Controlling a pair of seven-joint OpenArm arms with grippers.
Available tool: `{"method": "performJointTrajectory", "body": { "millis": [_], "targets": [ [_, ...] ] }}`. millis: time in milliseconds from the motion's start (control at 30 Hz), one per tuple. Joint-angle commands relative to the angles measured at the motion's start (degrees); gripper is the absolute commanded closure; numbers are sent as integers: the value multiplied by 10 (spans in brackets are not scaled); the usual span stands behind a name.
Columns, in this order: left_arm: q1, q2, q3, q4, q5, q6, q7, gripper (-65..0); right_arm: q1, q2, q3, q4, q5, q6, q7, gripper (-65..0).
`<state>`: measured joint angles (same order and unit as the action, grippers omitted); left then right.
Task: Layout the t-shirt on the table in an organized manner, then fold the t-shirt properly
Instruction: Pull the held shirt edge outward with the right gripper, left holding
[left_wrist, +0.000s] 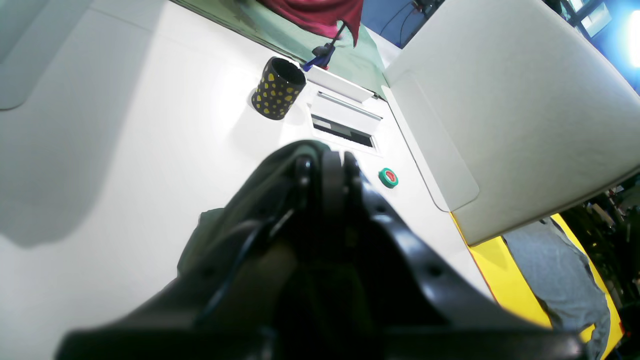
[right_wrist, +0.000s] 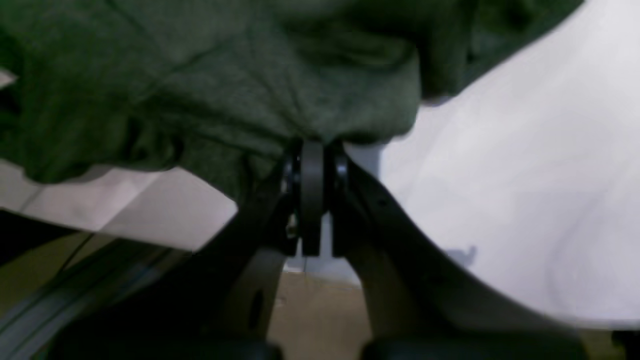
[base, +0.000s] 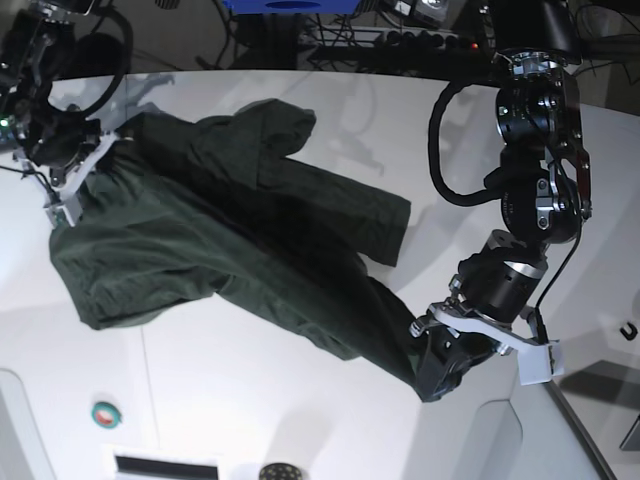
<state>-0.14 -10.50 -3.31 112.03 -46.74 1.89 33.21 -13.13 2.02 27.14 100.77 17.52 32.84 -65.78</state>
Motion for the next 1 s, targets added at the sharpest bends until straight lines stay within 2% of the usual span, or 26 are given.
{"method": "performJointTrajectory", "body": {
  "millis": [0, 233, 467, 567, 700, 767, 833, 867, 900, 967],
  "targets": [
    [-10, -3, 0, 12, -6, -5, -17, 0, -2, 14, 2, 26, -2, 1, -9, -3],
    [4, -3, 4, 13, -9, -5, -17, 0, -36, 45, 2, 112, -2, 1, -42, -3],
    [4, -3, 5, 13, -10, -5, -17, 0, -33, 98, 2, 136, -2, 1, -49, -3],
    [4, -5, 26, 13, -9, -5, -17, 0, -29, 119, -1, 130, -2, 1, -46, -3],
    [4, -5, 51, 12, -6, -5, -17, 0, 14, 116, -2, 56, -3, 1, -41, -12],
    [4, -5, 67, 12, -6, -5, -17, 0, 26, 119, -2, 12, -3, 1, -13, -74],
    [4, -4, 74, 12, -6, -5, -17, 0, 30, 121, -3, -20, -3, 1, 27, -224],
    [5, -4, 75, 12, -5, -5, -17, 0, 31, 121, 1, -31, -3, 1, 38, -311],
    [5, -4, 75, 12, -5, -5, -17, 0, 31, 121, 2, -38, -3, 1, 41, -371],
    [5, -4, 76, 12, -5, -5, -17, 0, 24, 124, 5, -38, -3, 1, 41, -393]
  ]
}}
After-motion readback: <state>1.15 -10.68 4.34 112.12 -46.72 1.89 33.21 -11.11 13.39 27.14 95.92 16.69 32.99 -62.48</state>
